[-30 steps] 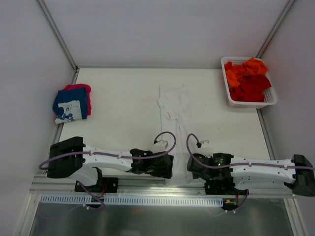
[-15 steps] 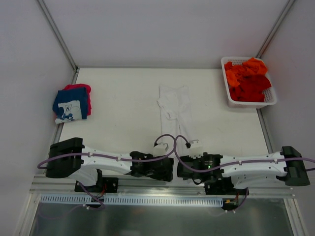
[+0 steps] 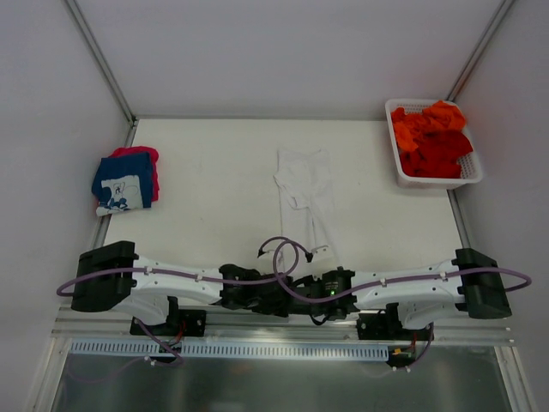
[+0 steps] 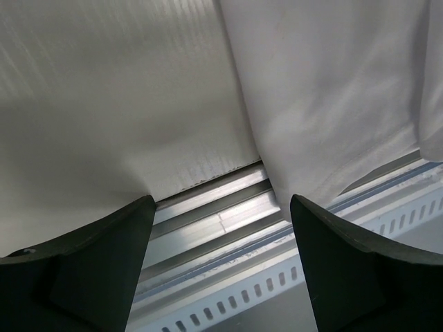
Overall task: Fold and stack the t-shirts
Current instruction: Fold the tshirt
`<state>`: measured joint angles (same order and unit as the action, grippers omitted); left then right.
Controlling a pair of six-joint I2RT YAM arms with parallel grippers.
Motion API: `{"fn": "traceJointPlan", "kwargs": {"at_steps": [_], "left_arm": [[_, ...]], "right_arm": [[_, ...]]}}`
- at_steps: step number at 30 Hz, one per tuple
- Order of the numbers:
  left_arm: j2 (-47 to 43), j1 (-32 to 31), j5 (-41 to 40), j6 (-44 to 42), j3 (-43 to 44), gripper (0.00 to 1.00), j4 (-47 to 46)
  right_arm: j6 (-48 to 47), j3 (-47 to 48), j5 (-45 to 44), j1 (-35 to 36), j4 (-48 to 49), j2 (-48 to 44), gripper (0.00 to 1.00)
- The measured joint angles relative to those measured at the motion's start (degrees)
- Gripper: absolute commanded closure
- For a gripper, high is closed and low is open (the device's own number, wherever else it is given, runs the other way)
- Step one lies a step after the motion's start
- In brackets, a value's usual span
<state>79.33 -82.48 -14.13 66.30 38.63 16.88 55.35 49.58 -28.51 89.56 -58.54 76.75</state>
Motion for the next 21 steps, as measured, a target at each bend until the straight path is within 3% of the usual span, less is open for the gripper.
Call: {"fn": "traceJointPlan", "kwargs": {"at_steps": [2, 10, 16, 21], "left_arm": [[-0.35, -0.04, -0.81, 0.20, -0.15, 0.19, 1.25], [-2.67, 0.02, -13.18, -1.01, 0.04, 0.15, 8.28], [-8.81, 0.90, -17.29, -1.64, 0.50, 0.14, 8.50], [-14.21, 2.12, -18.38, -1.75, -1.64, 0.13, 8.59]], "right_arm": [[0.68, -0.13, 0.13, 0.48, 0.22, 0.94, 0.62], [1.66, -2.54, 0.15, 0.15, 5.33, 3.41, 0.57], [1.64, -6.38, 0.90, -1.42, 10.05, 4.24, 0.58], [1.29, -6.58, 1.53, -1.46, 11.93, 4.61, 0.75]]}}
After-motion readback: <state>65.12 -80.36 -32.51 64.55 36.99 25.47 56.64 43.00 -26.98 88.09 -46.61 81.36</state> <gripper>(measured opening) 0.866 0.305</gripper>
